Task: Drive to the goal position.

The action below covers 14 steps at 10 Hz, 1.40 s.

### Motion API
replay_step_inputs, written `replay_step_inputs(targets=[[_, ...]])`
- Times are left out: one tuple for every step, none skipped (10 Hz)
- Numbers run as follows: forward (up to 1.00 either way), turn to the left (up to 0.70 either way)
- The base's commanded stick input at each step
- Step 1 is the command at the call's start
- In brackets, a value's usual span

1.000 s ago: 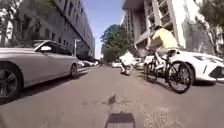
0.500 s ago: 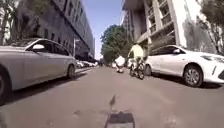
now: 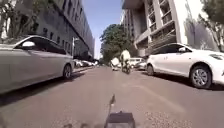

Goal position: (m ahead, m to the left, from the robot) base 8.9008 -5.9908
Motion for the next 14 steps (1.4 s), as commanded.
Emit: replay_step_inputs(targets=[[0.7,-0.14],[0.7,-0.14],[0.7,-0.14],[0.7,-0.14],[0.7,-0.14],[0.7,-0.09],[0.7,-0.02],[0.7,0.0],[0.7,0.0],[0.7,0.0],[0.7,0.0],[0.7,0.0],[0.7,0.0],[0.7,0.0]])
